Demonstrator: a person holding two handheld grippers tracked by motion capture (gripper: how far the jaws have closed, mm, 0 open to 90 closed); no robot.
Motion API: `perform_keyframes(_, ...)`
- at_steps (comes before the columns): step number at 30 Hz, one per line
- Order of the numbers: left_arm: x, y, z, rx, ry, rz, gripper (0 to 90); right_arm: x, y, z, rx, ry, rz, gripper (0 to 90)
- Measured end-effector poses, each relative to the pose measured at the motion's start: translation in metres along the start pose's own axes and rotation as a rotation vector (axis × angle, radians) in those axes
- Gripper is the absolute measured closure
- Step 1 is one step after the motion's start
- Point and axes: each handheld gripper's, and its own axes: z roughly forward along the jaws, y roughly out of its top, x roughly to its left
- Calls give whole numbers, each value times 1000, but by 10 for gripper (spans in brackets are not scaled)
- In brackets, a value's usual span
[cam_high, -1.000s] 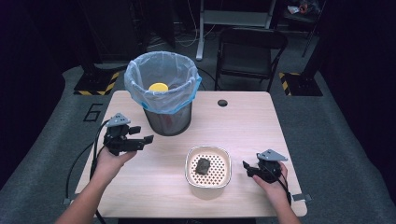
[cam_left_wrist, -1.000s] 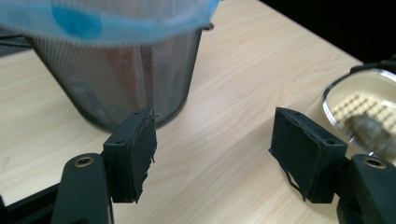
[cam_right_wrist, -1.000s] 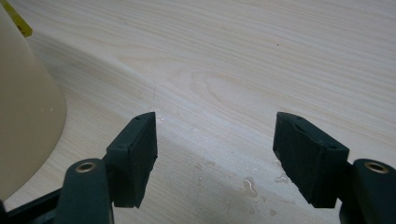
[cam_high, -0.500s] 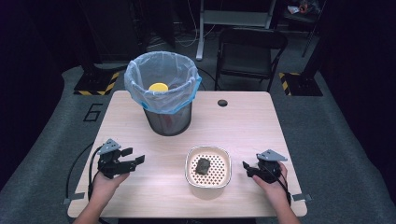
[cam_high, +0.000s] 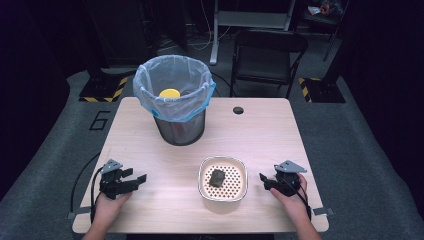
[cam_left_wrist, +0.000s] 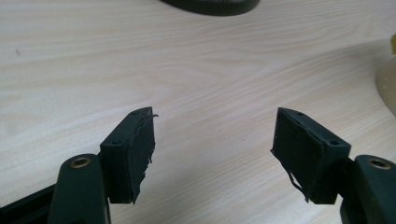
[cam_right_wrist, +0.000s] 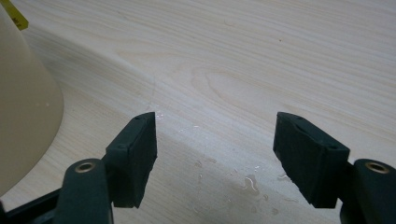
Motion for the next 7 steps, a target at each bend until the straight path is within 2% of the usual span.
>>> perform_keyframes(5, 12, -7, 8, 24, 73, -6, 250, -3, -1, 1, 10, -4, -6, 298)
perform_keyframes(7, 17, -7, 8, 21, 80, 13, 202, -5, -2, 1, 9, -14, 2, 294)
